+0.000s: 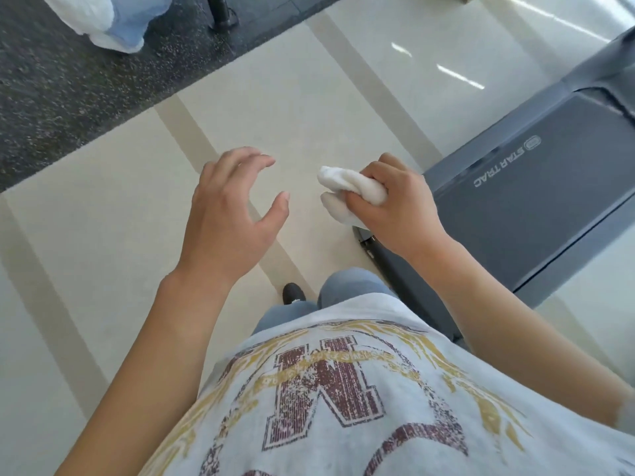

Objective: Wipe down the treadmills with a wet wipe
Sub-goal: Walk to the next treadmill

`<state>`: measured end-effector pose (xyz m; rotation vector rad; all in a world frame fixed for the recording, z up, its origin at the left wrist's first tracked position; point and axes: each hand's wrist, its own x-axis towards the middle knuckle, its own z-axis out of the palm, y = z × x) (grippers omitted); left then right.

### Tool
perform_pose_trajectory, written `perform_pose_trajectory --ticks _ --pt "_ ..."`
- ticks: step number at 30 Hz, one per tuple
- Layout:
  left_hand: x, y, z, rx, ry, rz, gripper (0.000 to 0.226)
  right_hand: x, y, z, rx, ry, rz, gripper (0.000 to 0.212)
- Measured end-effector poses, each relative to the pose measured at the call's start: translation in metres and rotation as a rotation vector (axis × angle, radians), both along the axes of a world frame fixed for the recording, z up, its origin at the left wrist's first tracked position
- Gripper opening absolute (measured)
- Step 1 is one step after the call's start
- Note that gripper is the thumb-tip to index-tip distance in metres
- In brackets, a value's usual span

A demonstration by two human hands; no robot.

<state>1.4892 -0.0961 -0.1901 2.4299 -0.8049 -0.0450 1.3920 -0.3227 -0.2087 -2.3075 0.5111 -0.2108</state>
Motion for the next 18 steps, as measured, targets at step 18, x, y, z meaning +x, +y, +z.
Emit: perform_pose_trajectory --ticks 18 --pt "0.120 -0.145 -0.010 0.022 0.022 -0.354 0.048 0.045 -0.106 -0.007 0.028 -0.008 -0.389 0.021"
